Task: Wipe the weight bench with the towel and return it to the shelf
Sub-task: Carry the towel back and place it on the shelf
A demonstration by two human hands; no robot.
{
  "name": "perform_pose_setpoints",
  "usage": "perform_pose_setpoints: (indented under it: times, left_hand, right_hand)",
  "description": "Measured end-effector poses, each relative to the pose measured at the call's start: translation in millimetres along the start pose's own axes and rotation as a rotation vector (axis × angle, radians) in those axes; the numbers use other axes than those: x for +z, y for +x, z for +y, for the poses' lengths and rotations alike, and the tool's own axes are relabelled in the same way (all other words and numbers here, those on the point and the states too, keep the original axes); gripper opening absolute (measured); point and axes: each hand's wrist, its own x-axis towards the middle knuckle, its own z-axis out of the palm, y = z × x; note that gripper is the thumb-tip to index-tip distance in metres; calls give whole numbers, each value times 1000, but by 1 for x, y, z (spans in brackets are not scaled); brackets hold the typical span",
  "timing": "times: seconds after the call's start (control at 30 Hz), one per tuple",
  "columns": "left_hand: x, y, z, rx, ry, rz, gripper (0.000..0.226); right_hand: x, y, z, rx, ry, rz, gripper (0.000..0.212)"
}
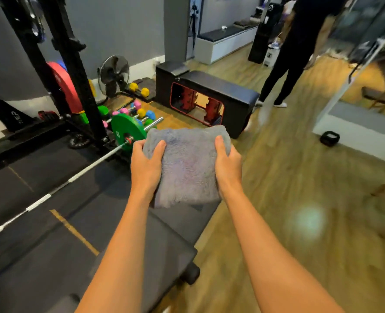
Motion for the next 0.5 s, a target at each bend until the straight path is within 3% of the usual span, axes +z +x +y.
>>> perform_pose_setpoints:
  times: [0.33,0.5]
  left_hand:
    - [232,18,98,165,-81,-309,23]
    - [376,30,139,239,-65,-373,29]
  right_hand:
    - [-186,123,-57,-31,83,292,37]
    - [-283,219,-66,-67,145,392,34]
